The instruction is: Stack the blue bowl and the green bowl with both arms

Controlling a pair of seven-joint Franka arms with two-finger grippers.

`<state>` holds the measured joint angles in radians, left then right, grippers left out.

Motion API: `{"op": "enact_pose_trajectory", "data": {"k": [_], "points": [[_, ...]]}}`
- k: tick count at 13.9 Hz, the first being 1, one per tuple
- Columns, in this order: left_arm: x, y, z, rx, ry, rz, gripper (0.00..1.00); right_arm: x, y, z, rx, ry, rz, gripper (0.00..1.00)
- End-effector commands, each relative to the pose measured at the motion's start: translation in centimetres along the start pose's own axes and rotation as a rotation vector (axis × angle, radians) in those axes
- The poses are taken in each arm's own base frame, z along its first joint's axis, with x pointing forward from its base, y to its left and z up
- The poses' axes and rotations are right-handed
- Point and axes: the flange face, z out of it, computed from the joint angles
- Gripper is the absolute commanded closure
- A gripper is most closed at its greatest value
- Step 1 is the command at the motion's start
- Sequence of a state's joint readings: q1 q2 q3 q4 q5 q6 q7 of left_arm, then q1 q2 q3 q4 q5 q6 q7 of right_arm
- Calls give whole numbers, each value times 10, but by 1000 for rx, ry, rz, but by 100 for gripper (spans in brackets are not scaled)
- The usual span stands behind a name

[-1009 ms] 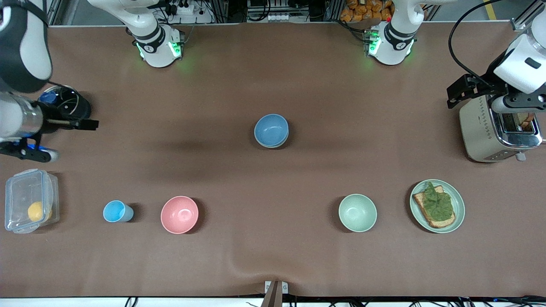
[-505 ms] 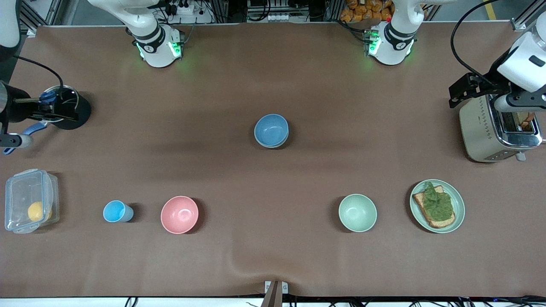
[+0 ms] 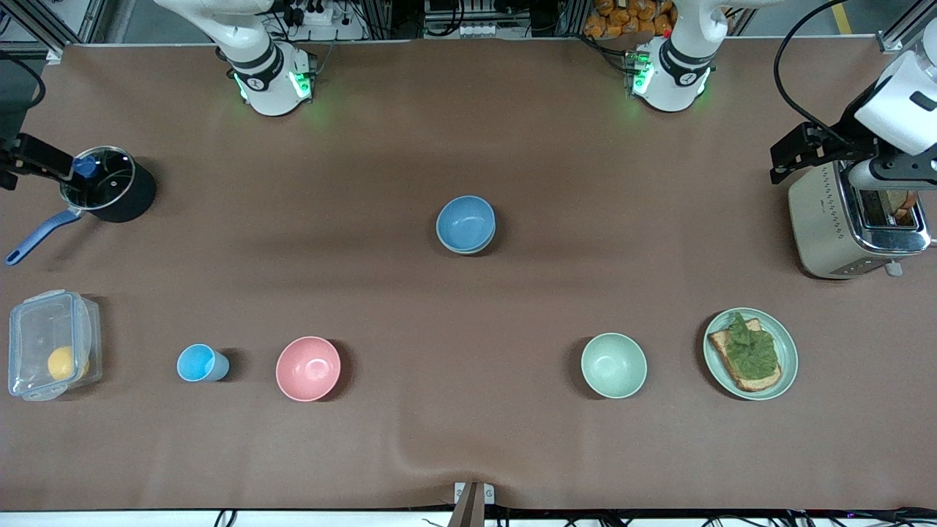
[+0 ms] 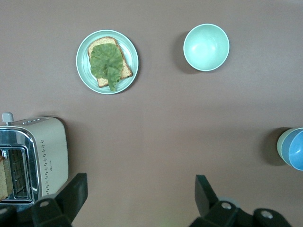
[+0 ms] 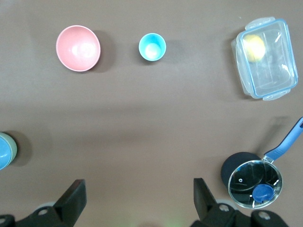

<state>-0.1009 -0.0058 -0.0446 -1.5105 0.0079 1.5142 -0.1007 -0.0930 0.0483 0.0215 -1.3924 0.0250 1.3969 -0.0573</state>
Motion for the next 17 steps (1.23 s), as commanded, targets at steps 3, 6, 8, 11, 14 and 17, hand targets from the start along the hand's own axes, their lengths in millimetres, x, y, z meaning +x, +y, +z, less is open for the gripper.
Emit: {"op": "enact_pose_trajectory", "data": {"k": [3,6,8,11,14,17], "points": [[-2,-4,-6,-12,-6,20,0,-19,-5,-19,13,55,-27,0],[-2,-4,-5,-10,-7,20,0,-17,-11,-21,11,70,-41,0],[-2,-4,-4,-10,-9,22,0,-17,-11,-19,10,69,-53,0],[-1,-5,-4,-10,-9,20,0,-16,-10,-18,11,64,-54,0],[-2,-4,-4,-10,-9,20,0,-15,-10,-17,11,63,-56,0],[-2,-4,-4,-10,-9,22,0,-15,-10,-17,11,61,-56,0]]}}
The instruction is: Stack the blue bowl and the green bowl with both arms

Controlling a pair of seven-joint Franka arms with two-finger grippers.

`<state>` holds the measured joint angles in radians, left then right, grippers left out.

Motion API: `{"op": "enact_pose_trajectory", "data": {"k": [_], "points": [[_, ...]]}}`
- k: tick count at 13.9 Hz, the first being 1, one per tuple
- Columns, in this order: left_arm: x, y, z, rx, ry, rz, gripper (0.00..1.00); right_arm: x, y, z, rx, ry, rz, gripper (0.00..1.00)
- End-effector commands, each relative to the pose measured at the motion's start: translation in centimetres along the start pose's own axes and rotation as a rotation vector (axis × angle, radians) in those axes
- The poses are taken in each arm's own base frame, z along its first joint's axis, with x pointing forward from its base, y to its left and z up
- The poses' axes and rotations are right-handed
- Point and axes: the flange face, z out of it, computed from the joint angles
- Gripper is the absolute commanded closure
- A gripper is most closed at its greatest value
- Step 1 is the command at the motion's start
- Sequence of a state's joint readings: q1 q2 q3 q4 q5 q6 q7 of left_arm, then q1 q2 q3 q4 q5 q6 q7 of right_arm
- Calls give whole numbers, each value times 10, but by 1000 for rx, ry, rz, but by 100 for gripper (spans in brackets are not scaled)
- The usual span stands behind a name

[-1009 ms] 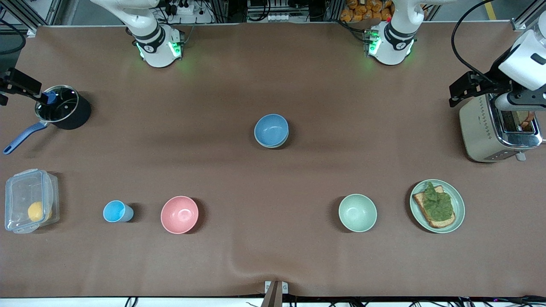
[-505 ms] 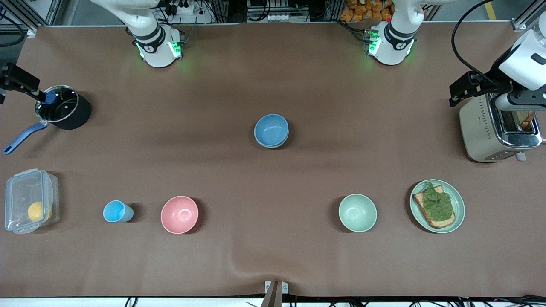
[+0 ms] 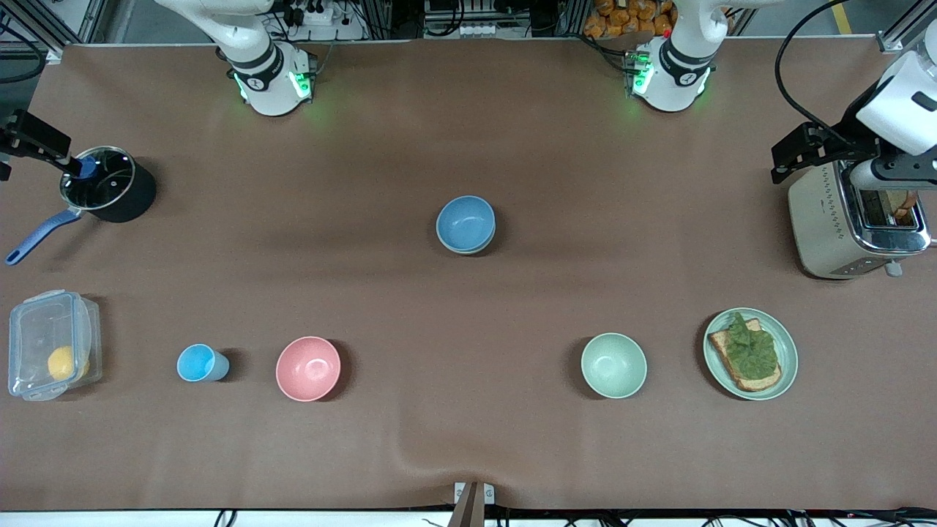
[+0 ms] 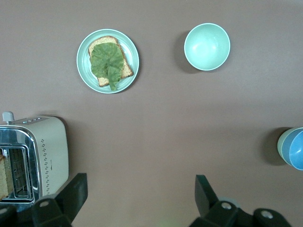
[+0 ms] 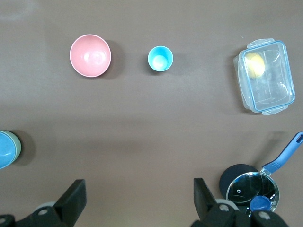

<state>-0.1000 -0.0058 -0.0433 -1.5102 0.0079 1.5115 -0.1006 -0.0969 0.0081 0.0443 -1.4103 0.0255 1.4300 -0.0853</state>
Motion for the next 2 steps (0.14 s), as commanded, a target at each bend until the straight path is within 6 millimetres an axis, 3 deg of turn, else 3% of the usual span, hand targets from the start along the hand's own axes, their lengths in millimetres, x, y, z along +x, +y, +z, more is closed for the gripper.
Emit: {"op": "enact_pose_trajectory", "data": {"k": [1,2], "points": [[-1,-3,-4,-10,-7,24,0,-6,2,-2,15,7,-6,0],[-1,-4,-4,-10,-7,22,0,-6,2,-2,15,7,-6,0]]}}
